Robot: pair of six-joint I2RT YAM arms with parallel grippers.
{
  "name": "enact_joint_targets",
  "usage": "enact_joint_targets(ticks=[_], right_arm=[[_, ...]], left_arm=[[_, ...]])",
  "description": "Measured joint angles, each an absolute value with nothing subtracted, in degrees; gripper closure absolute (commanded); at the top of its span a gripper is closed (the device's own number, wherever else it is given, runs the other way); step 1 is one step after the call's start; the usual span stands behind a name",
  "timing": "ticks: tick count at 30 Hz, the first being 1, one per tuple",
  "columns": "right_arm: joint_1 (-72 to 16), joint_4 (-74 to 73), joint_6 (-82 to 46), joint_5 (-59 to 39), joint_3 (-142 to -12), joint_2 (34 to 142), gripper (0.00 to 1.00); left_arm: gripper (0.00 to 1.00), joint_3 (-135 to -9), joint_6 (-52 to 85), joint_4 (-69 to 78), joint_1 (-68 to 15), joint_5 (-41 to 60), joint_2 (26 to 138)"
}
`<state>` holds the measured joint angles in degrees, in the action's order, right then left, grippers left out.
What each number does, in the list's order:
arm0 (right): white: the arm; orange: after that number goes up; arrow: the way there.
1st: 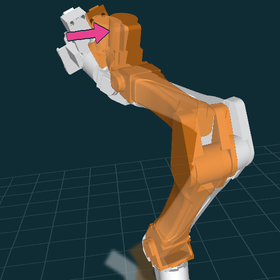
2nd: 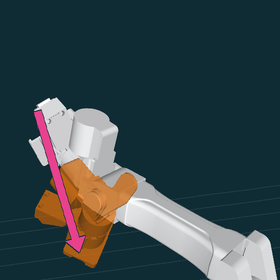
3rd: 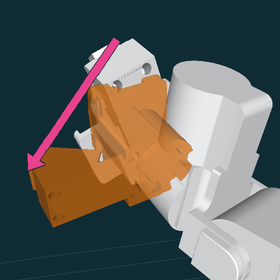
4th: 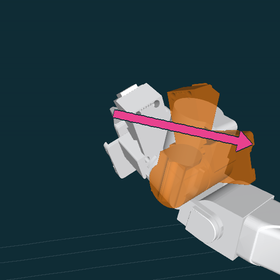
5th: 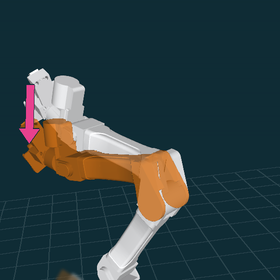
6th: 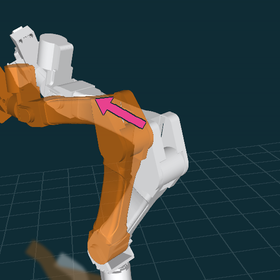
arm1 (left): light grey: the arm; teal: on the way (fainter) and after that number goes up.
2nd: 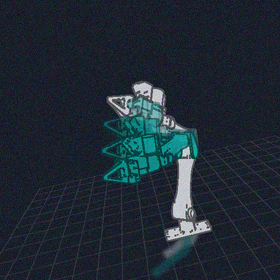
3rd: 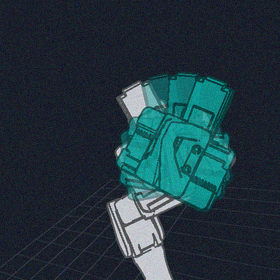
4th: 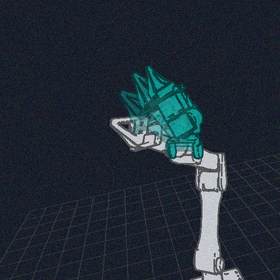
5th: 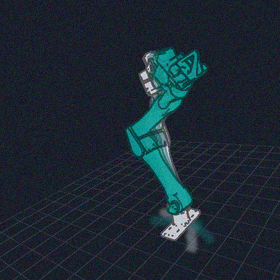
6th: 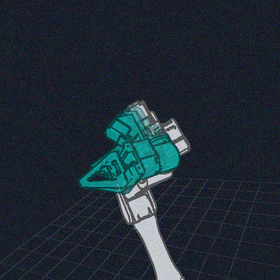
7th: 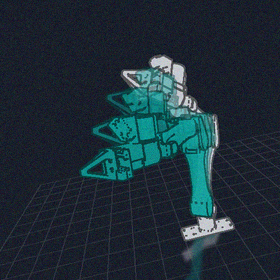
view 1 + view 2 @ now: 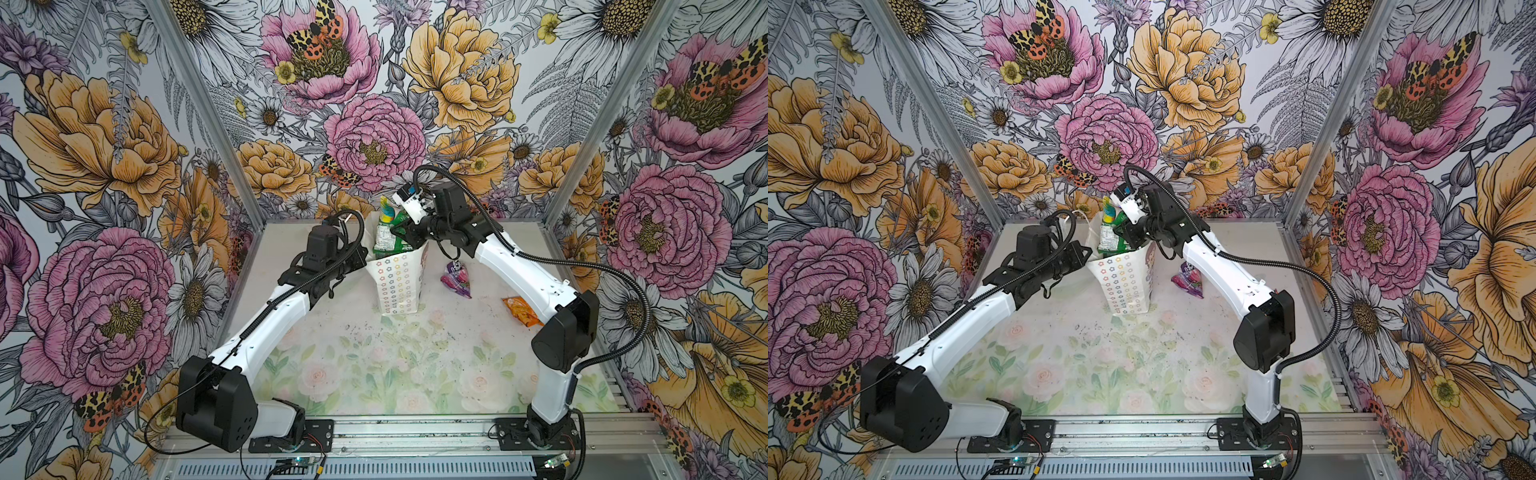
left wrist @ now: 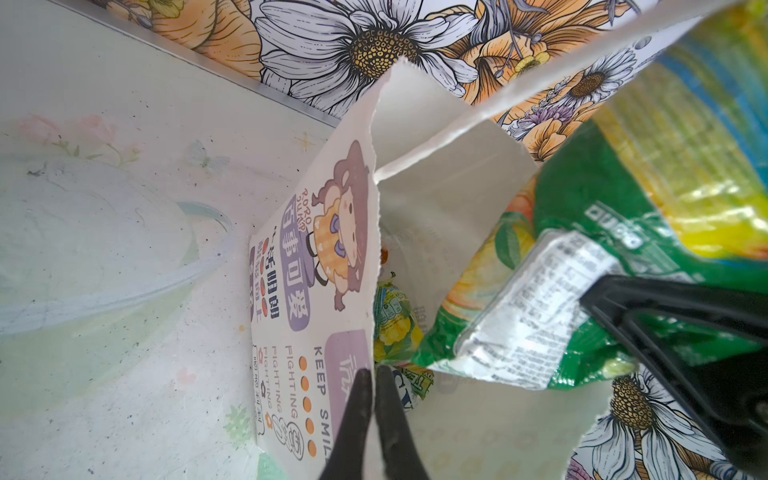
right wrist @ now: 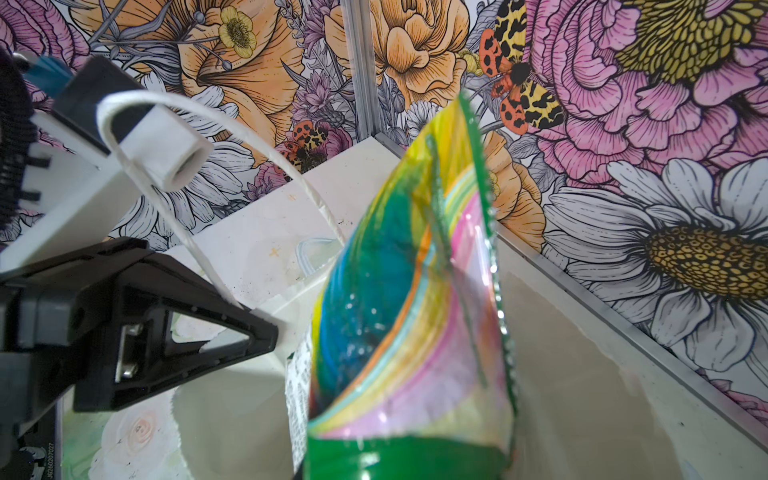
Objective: Place the snacks into the paper bag
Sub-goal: 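Lower the green apple-tea bag into the paper bag with the right gripper, then open the right gripper and move it to the purple FOX'S candy bag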
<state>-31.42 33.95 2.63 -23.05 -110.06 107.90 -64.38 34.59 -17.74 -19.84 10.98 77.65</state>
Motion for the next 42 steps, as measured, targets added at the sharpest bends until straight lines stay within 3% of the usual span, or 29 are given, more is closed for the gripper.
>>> enact_joint_targets(ticks=[14,17,22,25,42], right_arm=[[-31.42,38.61,1.08,-25.08,-110.0,107.77,0.97],[-31.42,40.01,0.69,-25.54,-110.04,107.77,0.9],[-31.42,41.36,0.05,-25.8,-110.24,107.77,0.61],[-31.44,41.6,-0.43,-25.58,-110.48,107.77,0.54],[-31.44,41.6,-0.62,-24.45,-111.28,103.79,0.45]], left_arm=[[1.0,-64.38,34.59,-17.72,-19.84,10.98,77.65],[1.0,-64.38,34.61,-17.72,-19.86,10.98,77.65],[1.0,-64.38,34.61,-17.69,-19.9,10.98,77.67],[1.0,-64.38,34.59,-17.72,-19.9,10.98,77.67],[1.0,-64.49,34.61,-17.56,-20.01,10.81,77.78]])
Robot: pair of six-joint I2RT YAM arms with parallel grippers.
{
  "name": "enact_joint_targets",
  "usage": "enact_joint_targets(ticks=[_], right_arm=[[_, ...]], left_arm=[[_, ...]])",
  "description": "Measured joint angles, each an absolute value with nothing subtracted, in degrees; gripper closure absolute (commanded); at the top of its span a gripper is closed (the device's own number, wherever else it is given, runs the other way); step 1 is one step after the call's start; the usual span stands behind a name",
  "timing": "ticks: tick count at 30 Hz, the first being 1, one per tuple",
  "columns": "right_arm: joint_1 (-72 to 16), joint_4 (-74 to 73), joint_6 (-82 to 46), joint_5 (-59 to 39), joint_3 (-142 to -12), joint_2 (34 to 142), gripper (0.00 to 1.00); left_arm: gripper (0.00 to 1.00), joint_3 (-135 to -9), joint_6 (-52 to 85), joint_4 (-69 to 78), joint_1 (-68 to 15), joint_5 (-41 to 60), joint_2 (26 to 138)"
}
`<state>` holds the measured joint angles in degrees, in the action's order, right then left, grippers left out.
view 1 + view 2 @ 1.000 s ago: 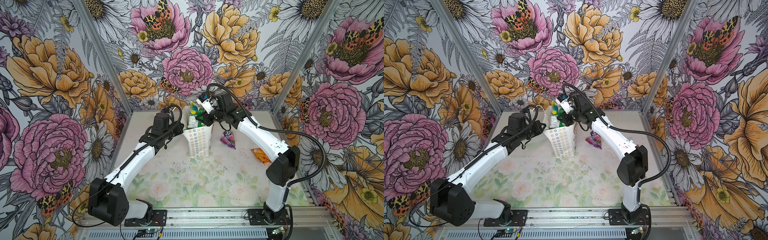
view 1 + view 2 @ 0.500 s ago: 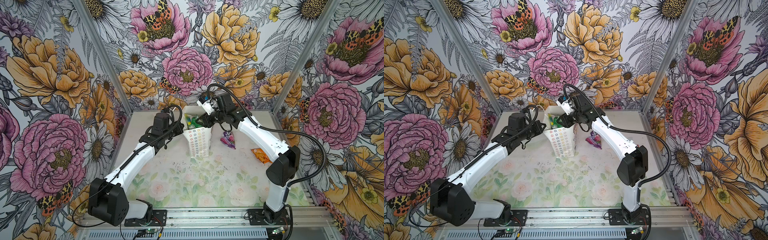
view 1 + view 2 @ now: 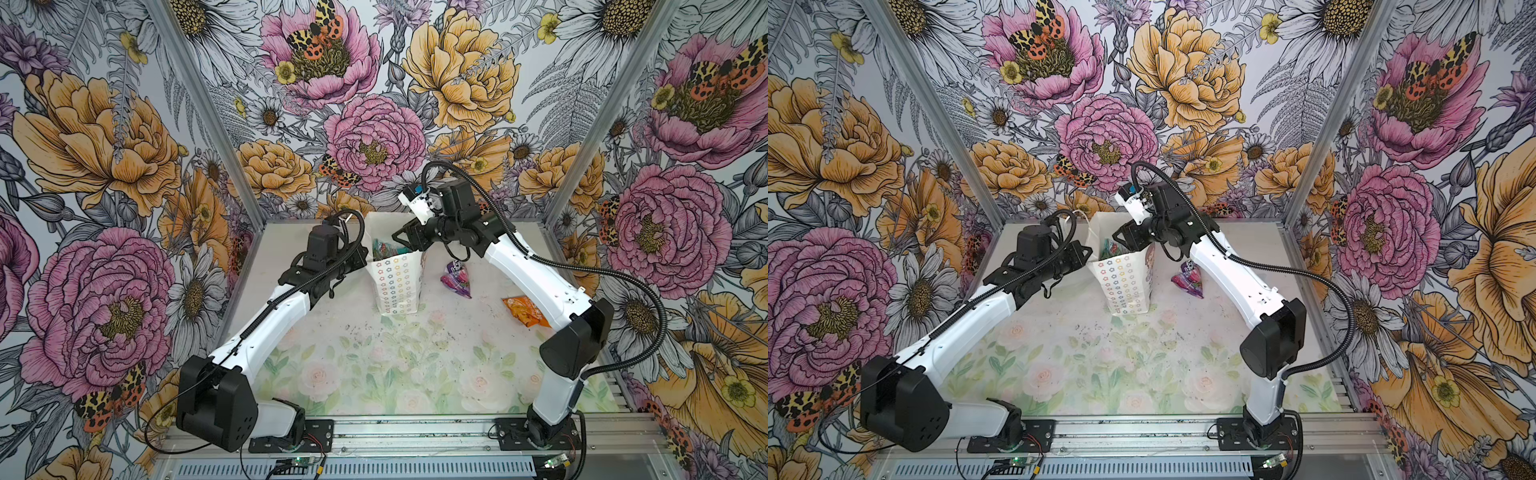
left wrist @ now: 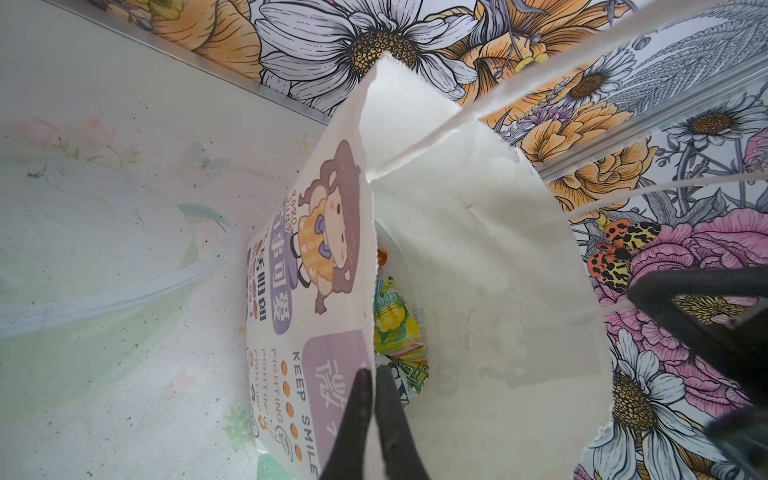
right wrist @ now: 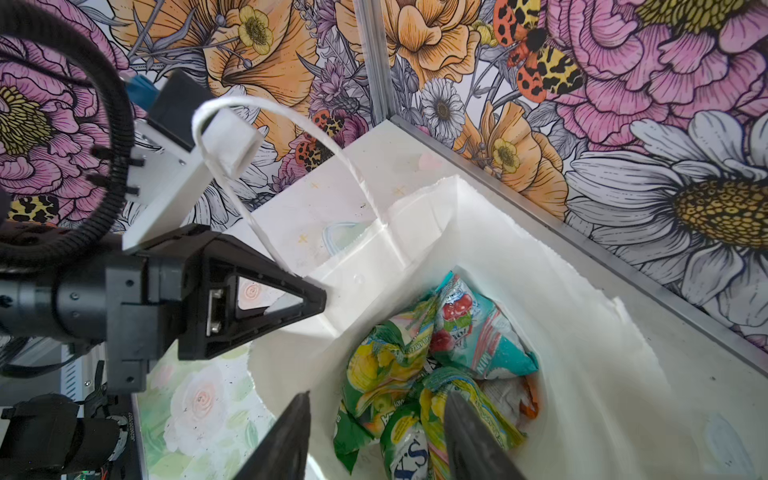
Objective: Place the snacks into the paper bag
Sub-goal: 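Open the right gripper and move it to the purple FOX'S candy bag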
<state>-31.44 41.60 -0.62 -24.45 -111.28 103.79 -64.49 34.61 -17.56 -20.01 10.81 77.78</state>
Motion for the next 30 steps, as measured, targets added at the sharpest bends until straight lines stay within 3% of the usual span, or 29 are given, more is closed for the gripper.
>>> enact_joint_targets(ticks=[30], right_arm=[[-31.42,41.56,-4.75,-11.25,-83.99,78.26,0.26]], left_arm=[[1.0,-64.82,34.59,-18.2,-20.01,10.79,77.78]])
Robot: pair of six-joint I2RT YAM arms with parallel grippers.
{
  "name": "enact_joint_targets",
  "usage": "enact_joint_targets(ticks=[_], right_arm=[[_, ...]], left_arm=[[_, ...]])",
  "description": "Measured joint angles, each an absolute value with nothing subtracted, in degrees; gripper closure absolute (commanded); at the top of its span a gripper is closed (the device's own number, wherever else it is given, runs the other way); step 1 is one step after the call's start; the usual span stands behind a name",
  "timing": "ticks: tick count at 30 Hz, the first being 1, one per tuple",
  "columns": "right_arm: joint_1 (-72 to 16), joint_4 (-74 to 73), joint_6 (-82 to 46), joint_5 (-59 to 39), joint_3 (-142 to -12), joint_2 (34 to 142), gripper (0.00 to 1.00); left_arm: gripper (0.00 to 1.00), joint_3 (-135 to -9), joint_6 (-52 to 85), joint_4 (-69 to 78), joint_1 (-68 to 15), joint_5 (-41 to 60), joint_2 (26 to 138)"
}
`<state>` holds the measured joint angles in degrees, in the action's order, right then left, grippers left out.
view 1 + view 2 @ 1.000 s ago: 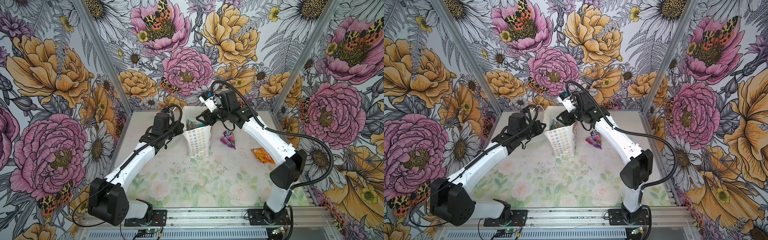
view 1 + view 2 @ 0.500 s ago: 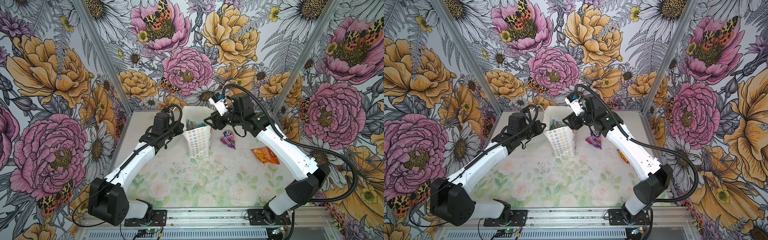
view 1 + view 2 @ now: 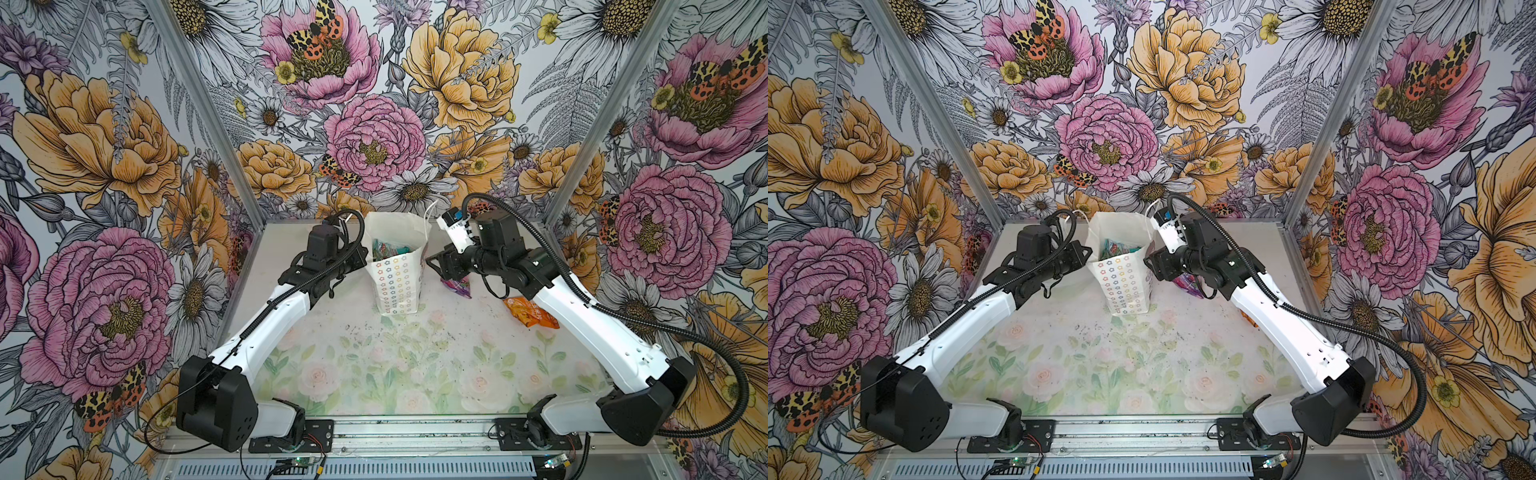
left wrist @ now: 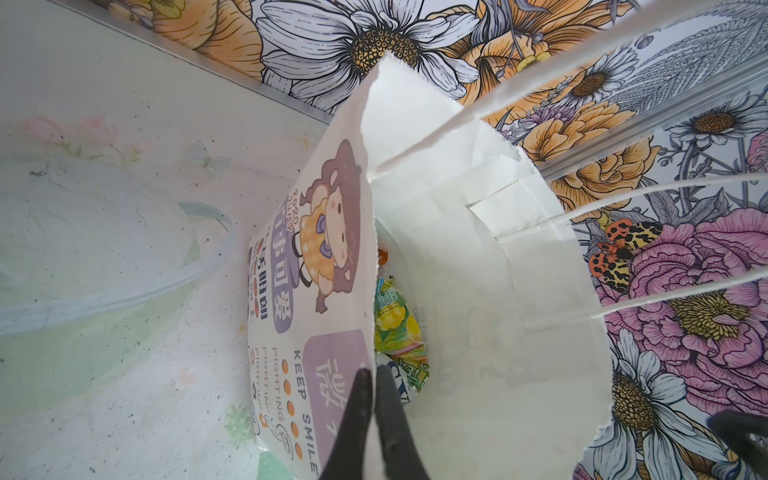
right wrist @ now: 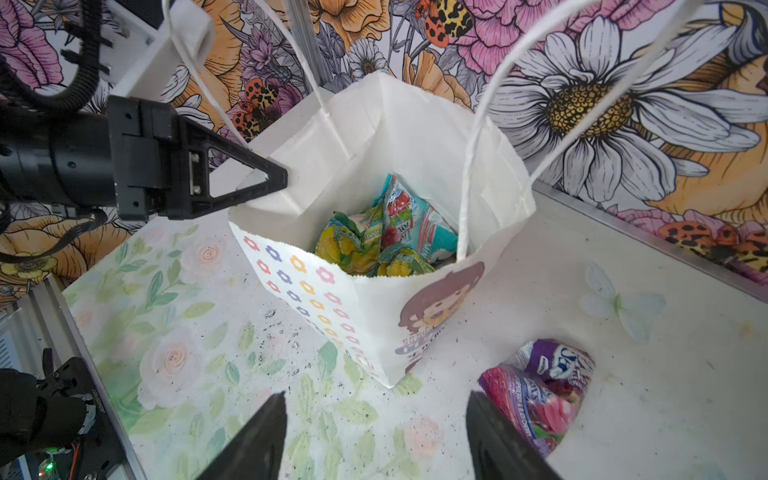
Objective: Place the snacks into the paper bag
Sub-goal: 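Open the right gripper and move it to the purple FOX'S candy bag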
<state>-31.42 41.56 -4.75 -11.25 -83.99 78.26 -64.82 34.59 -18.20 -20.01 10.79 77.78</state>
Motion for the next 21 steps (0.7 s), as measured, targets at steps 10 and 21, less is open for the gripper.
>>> enact_joint_targets(ticks=[10,21], right_arm=[[-28.27,41.6,-9.58,-6.17,-76.86,73.06,0.24],[-20.23,41.78,-16.6,-4.03,-72.75,72.75,0.13]], left_arm=[[1.0,-64.82,34.57,-18.2,-20.01,10.79,77.78],[1.0,-64.82,34.57,-18.2,-20.01,10.76,77.78]])
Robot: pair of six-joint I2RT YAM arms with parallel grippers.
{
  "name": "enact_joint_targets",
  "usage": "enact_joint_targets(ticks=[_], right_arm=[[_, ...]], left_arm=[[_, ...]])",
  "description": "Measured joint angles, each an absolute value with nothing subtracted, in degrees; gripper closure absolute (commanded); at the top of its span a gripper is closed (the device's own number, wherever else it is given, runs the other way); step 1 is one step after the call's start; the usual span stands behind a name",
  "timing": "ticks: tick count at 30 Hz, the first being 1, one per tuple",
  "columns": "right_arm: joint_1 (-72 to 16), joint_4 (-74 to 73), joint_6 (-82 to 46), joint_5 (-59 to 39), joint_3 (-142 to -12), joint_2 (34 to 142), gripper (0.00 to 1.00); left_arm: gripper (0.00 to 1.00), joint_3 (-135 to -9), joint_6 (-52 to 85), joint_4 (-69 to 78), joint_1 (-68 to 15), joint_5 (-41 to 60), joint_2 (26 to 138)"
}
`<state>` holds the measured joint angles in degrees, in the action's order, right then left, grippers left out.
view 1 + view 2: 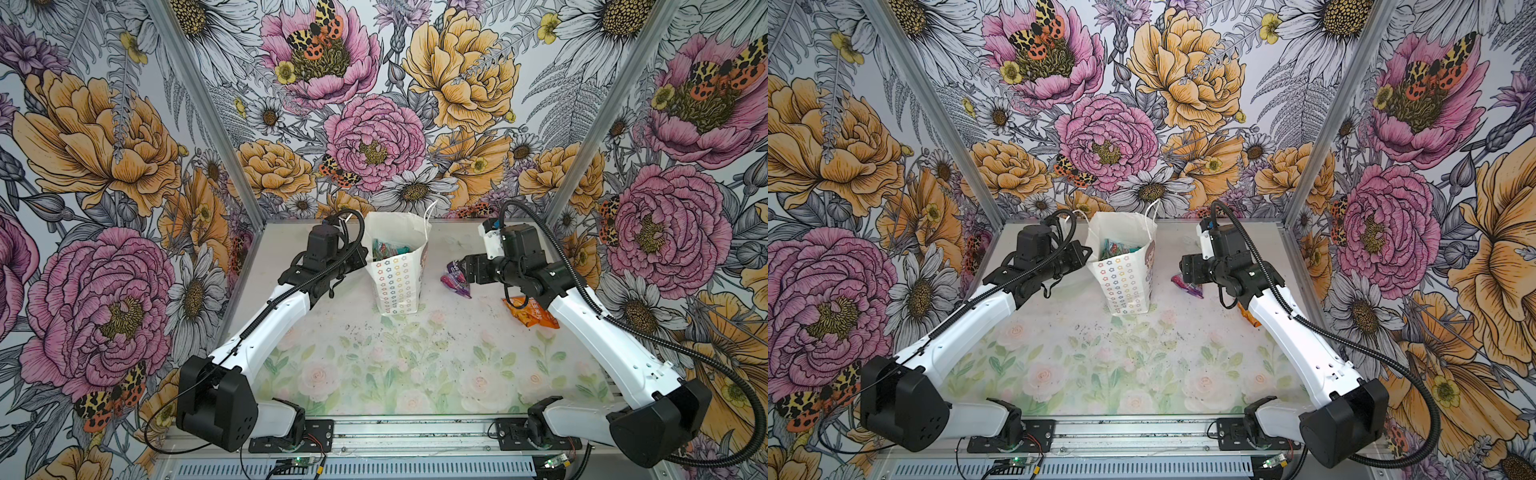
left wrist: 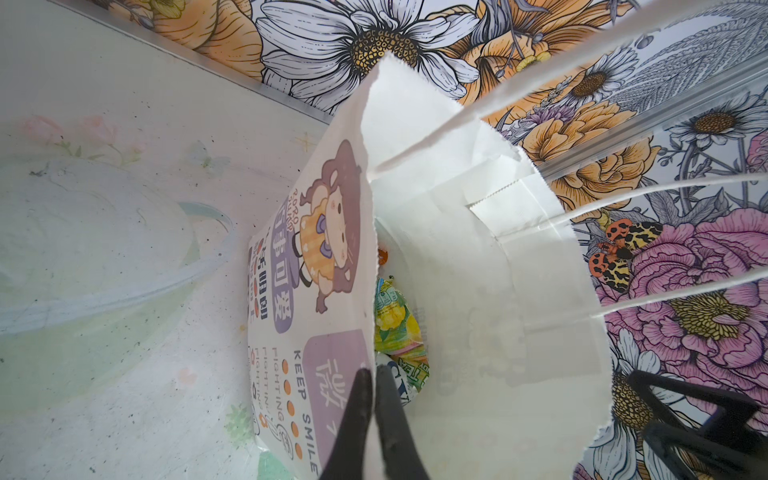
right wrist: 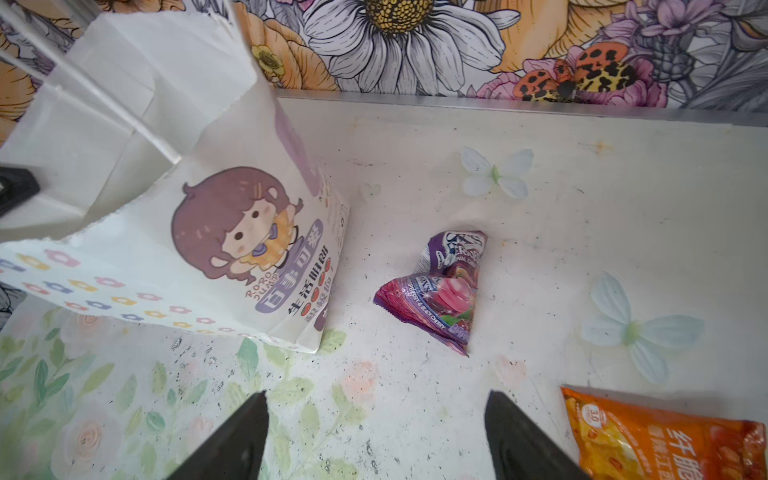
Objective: Place the snacks into the paper bag
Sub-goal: 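Open the right gripper and move it to the purple FOX'S candy bag, then lower the right gripper and close it on the purple FOX'S bag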
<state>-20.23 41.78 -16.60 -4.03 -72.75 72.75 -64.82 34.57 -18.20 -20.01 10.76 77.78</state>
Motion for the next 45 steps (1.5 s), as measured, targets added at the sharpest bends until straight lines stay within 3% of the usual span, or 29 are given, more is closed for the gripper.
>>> enact_joint_targets(ticks=[15,28,45], right_arm=[[-13.65,41.76,-21.69,-4.21,-72.49,80.07,0.0],[-8.21,41.87,-28.34,-12.49,-80.18,96.51,0.0],[-7.97,41.5,-33.04,-14.92,-86.46,110.83,0.04]], left_arm=[[1.0,-64.82,34.59,-18.15,-20.01,10.79,77.89],[1.0,-65.36,34.59,-18.2,-20.01,10.79,78.43],[1.0,-65.36,34.59,-18.2,-20.01,10.79,78.43]])
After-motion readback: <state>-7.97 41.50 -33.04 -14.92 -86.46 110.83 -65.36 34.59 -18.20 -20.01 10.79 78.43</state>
